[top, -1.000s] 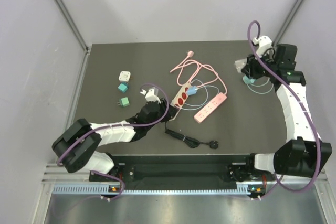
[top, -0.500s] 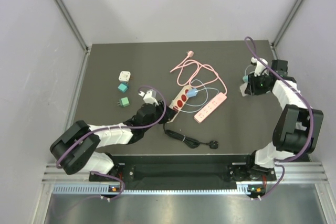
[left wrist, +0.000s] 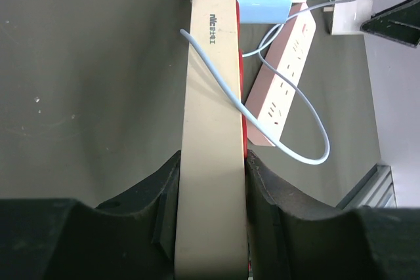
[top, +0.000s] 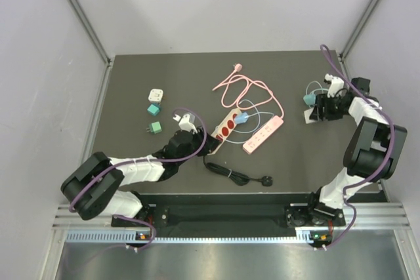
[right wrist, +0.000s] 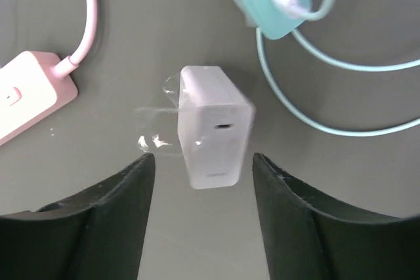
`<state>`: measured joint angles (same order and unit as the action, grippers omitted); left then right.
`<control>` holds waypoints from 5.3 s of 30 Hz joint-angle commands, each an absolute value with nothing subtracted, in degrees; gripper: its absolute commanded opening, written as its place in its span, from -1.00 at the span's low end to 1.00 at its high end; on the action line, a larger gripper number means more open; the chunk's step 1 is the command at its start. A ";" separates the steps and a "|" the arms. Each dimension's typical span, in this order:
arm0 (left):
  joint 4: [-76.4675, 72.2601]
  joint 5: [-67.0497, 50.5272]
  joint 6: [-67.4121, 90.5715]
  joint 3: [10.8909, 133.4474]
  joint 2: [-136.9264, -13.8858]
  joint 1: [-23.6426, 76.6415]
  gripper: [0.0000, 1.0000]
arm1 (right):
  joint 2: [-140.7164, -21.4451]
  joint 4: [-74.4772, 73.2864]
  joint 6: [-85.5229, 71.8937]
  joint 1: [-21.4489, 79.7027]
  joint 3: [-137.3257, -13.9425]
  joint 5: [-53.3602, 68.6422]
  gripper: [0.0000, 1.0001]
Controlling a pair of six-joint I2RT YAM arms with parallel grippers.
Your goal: Pull the plug off the socket
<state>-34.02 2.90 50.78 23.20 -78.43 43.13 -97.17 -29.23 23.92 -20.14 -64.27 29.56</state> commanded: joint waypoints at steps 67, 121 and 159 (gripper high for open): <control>-39.37 -14.50 54.05 25.31 -64.42 40.96 -1.00 | -77.35 -30.06 86.84 33.84 -58.54 13.97 -0.44; -26.28 -9.58 47.99 26.98 -69.26 35.77 -1.00 | -69.35 -41.40 78.39 31.48 -65.66 15.55 -1.00; -26.19 -10.37 48.69 28.56 -71.63 34.01 -1.00 | -66.36 -43.60 78.31 24.17 -66.80 24.08 -1.00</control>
<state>-31.46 -22.94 49.23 29.19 -70.54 36.47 -70.24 -44.07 80.01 27.70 -66.06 20.93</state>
